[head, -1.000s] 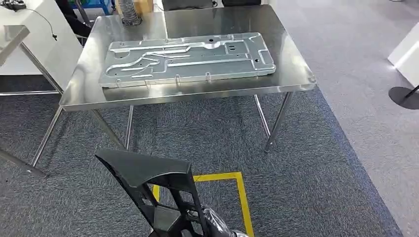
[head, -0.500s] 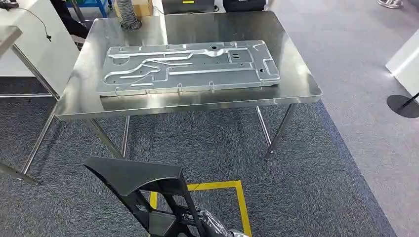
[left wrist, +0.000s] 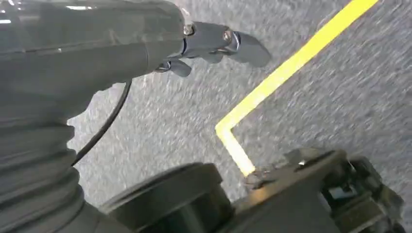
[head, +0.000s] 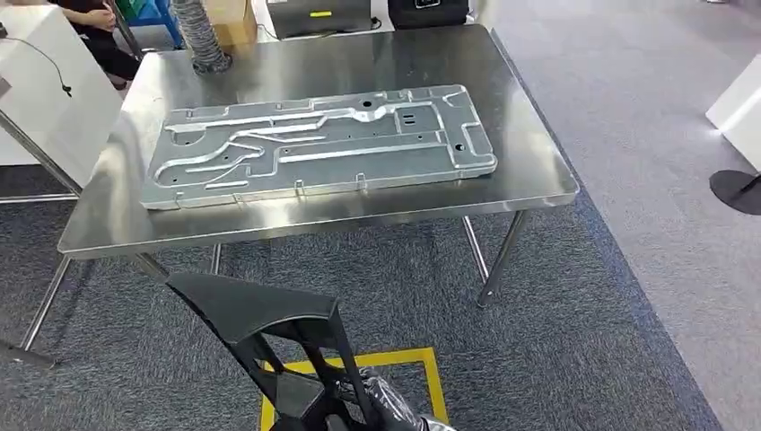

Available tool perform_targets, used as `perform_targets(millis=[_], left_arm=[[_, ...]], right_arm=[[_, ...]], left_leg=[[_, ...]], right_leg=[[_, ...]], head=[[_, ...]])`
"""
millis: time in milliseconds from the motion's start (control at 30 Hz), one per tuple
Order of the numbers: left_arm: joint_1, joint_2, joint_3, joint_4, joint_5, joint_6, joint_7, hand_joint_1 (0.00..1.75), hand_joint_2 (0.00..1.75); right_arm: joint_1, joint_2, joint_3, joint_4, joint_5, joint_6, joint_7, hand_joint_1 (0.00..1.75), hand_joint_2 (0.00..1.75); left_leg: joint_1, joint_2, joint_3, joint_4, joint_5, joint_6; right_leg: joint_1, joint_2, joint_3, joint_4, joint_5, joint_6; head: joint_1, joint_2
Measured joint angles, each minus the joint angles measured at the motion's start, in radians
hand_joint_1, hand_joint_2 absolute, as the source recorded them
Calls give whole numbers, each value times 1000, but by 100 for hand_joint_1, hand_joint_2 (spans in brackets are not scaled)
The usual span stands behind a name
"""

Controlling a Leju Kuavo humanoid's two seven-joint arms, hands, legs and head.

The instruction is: Take the parts from the cabinet and place them on the table.

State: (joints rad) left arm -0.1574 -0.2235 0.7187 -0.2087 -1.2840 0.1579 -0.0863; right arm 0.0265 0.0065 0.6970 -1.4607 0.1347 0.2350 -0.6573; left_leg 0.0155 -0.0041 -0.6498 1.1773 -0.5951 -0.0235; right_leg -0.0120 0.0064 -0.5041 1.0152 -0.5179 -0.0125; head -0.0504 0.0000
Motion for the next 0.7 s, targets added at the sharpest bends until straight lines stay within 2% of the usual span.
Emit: perform_targets(millis=[33,67,100,133,200,233,267,300,367,400,433,467,500,533,567,600,633,667,700], left_arm=[[0,0,-2,0,-2,0,3,0,175],[2,0,-3,0,-2,0,5,0,175],[-1,0,-4,0,-2,0,7,0,175],[-6,-1,-5,0,-2,-2,9,0,175],[-12,-2,-5,0,0,-2,12,0,175],[-16,-3,-5,0,3,-2,13,0,175],[-19,-5,-5,0,7,-1,14,0,175],[-23,-5,-4,0,9,-1,14,0,175],[-24,-6,-4,0,17,0,14,0,175],[-24,-6,-4,0,19,0,13,0,175],[-23,-6,-4,0,20,1,11,0,175],[-21,-7,-3,0,24,1,11,0,175],[-19,-7,-3,0,28,2,10,0,175],[-18,-8,-3,0,32,2,10,0,175],[-11,-10,-3,3,36,1,9,0,175],[-11,-10,-2,4,37,0,7,0,175],[-12,-10,-2,4,38,0,5,0,175],[-12,-10,-1,4,38,0,5,0,175],[-13,-10,-1,4,38,0,3,0,175]], right_arm=[[2,0,0,-4,0,-2,0,175,175],[3,0,-1,-5,0,-3,1,175,175],[4,0,-2,-5,1,-6,3,175,175],[4,0,-3,-11,1,-10,5,175,175],[1,1,-6,-19,0,-7,10,175,175],[-1,1,-7,-24,0,-2,14,175,175],[-3,1,-8,-26,-2,6,19,175,175],[-4,2,-8,-27,-3,11,21,175,175],[-5,3,-9,-27,-4,22,26,175,175],[-5,3,-9,-27,-5,29,27,175,175],[-5,3,-9,-27,-5,32,27,175,175],[-4,3,-9,-26,-5,37,26,175,175],[-4,3,-10,-25,-6,42,20,175,175],[-3,2,-10,-22,-6,43,13,175,175],[-1,0,-11,-18,-6,42,7,175,175],[2,-1,-13,-14,-6,39,1,175,175],[6,-1,-14,-11,-4,37,-1,175,175],[7,-1,-15,-11,-3,37,-2,175,175],[6,-1,-15,-11,-3,37,-2,175,175]], left_leg=[[-2,1,10,-78,84,8],[-5,3,8,-131,189,17],[-12,3,11,-128,169,18],[-16,2,21,-127,168,24],[-16,-2,35,-140,157,40],[-10,-5,55,-150,157,44],[-10,-4,69,-156,151,51],[-11,-4,78,-159,144,56],[-12,-4,97,-161,126,59],[-12,-6,111,-161,114,59],[-12,-8,126,-161,103,57],[-12,-10,144,-161,91,54],[-12,-11,163,-161,78,52],[-14,-12,181,-161,63,51],[-13,-12,187,-164,51,49],[-18,-18,200,-156,35,42],[-17,-17,199,-164,25,36],[-17,-17,216,-162,29,33],[-17,-17,211,-160,42,26]], right_leg=[[1,0,17,-1,-14,2],[1,1,28,-1,-26,6],[4,8,36,1,-36,16],[2,6,42,-4,-48,25],[1,5,53,14,-34,38],[-2,4,38,43,-30,42],[-2,2,7,100,-20,46],[-1,1,-39,166,-32,50],[-2,0,-141,284,-97,52],[-2,0,-181,310,-128,53],[-2,0,-202,298,-139,53],[-1,0,-205,258,-129,53],[1,0,-200,197,-86,46],[7,0,-192,119,-7,36],[13,-2,-189,45,113,22],[19,6,-197,34,144,18],[20,4,-190,36,142,15],[21,5,-187,29,140,9],[19,4,-180,24,136,1]], head=[[0,0],[0,0],[0,0],[0,0],[0,0],[0,0],[0,0],[0,0],[0,0],[0,0],[0,0],[0,0],[0,0],[0,0],[0,0],[0,0],[0,0],[0,0],[0,0]])
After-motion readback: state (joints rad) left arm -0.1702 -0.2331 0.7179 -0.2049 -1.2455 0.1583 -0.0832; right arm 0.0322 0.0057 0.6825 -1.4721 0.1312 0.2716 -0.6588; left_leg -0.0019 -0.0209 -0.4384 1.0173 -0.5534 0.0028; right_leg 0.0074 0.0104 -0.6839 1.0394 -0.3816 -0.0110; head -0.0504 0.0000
